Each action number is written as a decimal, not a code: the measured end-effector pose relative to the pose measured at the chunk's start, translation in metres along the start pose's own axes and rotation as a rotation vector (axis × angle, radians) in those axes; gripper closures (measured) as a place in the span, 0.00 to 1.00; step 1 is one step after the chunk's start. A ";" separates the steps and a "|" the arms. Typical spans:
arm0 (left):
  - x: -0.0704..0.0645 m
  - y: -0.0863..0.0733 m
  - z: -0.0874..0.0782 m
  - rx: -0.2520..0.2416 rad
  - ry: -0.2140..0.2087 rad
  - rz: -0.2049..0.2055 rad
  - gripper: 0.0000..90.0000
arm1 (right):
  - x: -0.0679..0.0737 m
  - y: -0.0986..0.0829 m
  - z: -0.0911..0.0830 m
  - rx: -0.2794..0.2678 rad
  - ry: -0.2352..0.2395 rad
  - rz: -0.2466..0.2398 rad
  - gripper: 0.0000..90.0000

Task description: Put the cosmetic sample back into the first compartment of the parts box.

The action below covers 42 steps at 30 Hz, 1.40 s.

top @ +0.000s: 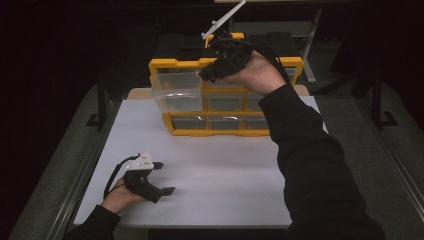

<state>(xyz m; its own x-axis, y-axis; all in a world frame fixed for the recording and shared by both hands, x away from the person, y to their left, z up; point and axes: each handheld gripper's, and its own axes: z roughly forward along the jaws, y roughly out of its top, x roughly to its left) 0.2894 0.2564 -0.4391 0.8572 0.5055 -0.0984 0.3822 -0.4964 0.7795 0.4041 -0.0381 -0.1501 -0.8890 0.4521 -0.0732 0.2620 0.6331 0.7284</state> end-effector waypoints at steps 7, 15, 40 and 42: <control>0.000 -0.001 -0.001 -0.003 -0.005 0.001 0.00 | 0.001 0.012 0.007 -0.007 0.007 -0.006 0.88; 0.000 -0.001 -0.001 -0.005 -0.006 -0.001 0.00 | 0.002 0.026 0.025 -0.003 0.021 -0.013 0.88; 0.000 -0.002 -0.002 -0.003 -0.006 -0.001 0.00 | 0.011 0.033 0.072 0.102 0.069 -0.038 0.88; 0.000 -0.002 -0.001 -0.003 -0.007 -0.002 0.00 | 0.011 0.033 0.072 0.101 0.068 -0.037 0.87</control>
<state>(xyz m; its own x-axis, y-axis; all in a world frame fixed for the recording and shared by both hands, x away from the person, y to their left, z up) 0.2886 0.2584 -0.4396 0.8585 0.5021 -0.1043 0.3833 -0.4931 0.7810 0.4304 0.0326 -0.1754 -0.9211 0.3862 -0.0500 0.2623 0.7101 0.6535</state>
